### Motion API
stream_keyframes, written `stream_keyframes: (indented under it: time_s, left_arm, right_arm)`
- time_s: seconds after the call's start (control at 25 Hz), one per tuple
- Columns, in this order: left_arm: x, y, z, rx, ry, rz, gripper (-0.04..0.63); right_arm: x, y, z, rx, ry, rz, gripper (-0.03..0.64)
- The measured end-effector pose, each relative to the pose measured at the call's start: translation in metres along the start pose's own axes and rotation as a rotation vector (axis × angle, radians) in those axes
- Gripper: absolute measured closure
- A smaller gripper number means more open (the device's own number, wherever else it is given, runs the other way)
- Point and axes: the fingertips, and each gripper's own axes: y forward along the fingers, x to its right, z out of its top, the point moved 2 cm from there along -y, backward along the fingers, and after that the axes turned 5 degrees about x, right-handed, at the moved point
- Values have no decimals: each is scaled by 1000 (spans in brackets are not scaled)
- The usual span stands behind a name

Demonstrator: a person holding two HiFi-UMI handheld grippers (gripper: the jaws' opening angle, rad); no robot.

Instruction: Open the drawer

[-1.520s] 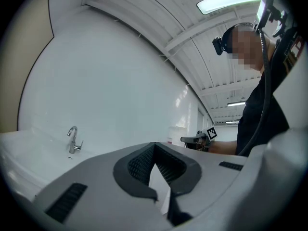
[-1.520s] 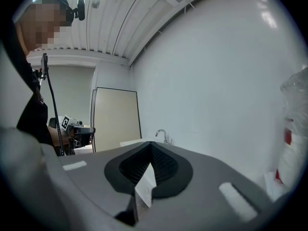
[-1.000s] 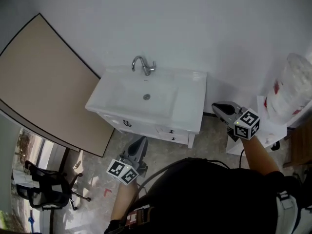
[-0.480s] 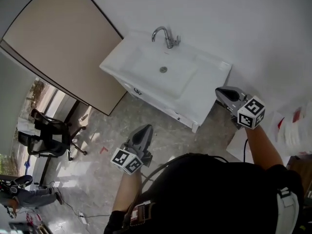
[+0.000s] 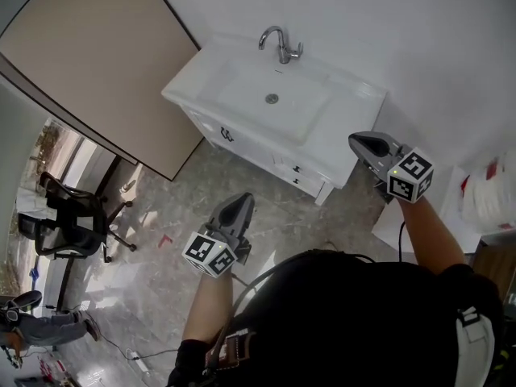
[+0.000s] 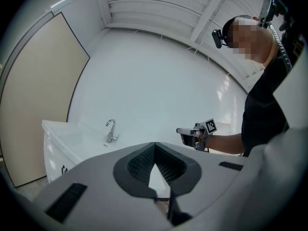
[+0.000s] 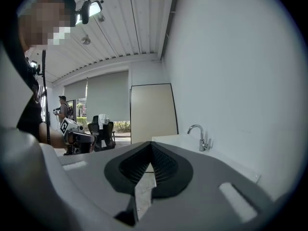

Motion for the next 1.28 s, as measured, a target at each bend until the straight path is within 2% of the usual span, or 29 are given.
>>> stream_keyframes:
  time_s: [0.24,0.48,0.6,0.8,1.04,1.28]
  left_arm:
    - [-25,-43,2,-22,-10,-55,595]
    - [-36,-60,-4,-58,4,-75,595]
    - [-36,-47,-17,-82,1,-56,595]
    - [-31,-2,-53,-95,-29,4,595]
    - [-34,51,-125,-162,-84,81,595]
    - [-52,76,-211,-275,-105,105,595]
  right_arm:
    - [-53,8,-4,-7,16,-57,623]
    - [-71,3,-11,-20,2,-100,623]
    - [-55,-12,-22,-24,15,-118,623]
    - [2,-35,-56,-43,53,-128,623]
    - [64,-46,-107,-61,88,-117,623]
    - [86,-48,-170,-82,109,-132,623]
